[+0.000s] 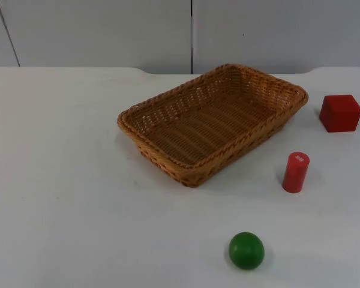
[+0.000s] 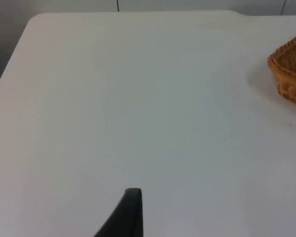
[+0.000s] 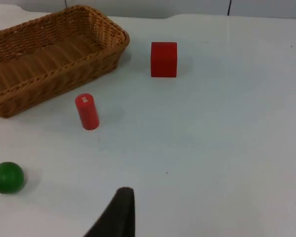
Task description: Pick up the basket with the left hand and place the object to the left of the red cylinder into the basket with the right hand.
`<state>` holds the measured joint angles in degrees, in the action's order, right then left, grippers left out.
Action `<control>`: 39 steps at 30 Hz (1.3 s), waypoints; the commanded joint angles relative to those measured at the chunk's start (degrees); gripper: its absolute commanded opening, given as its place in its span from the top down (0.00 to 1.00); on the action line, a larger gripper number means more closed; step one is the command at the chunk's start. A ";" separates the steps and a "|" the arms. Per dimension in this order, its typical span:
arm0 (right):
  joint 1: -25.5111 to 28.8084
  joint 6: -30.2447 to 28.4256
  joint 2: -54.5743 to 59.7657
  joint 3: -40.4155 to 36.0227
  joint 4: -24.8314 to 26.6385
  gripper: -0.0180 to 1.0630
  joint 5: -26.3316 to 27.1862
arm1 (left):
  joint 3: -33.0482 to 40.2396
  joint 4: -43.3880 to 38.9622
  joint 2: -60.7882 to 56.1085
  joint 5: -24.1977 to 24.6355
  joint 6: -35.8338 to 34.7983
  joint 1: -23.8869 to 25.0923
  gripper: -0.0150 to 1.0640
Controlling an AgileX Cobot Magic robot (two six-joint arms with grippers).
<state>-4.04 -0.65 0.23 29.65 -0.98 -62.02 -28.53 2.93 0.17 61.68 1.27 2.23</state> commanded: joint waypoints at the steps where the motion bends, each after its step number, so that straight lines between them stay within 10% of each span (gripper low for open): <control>1: 0.50 -0.03 0.47 0.86 0.25 0.01 1.13 | -0.38 1.10 -0.17 -0.64 -0.49 -0.36 0.01; 39: 0.50 -0.17 52.81 12.18 0.98 0.01 15.37 | -12.96 18.91 49.97 -14.72 13.15 -0.36 0.01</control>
<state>-4.04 -0.57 53.05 41.56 0.00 -47.44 -40.26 19.17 48.01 48.54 11.59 2.23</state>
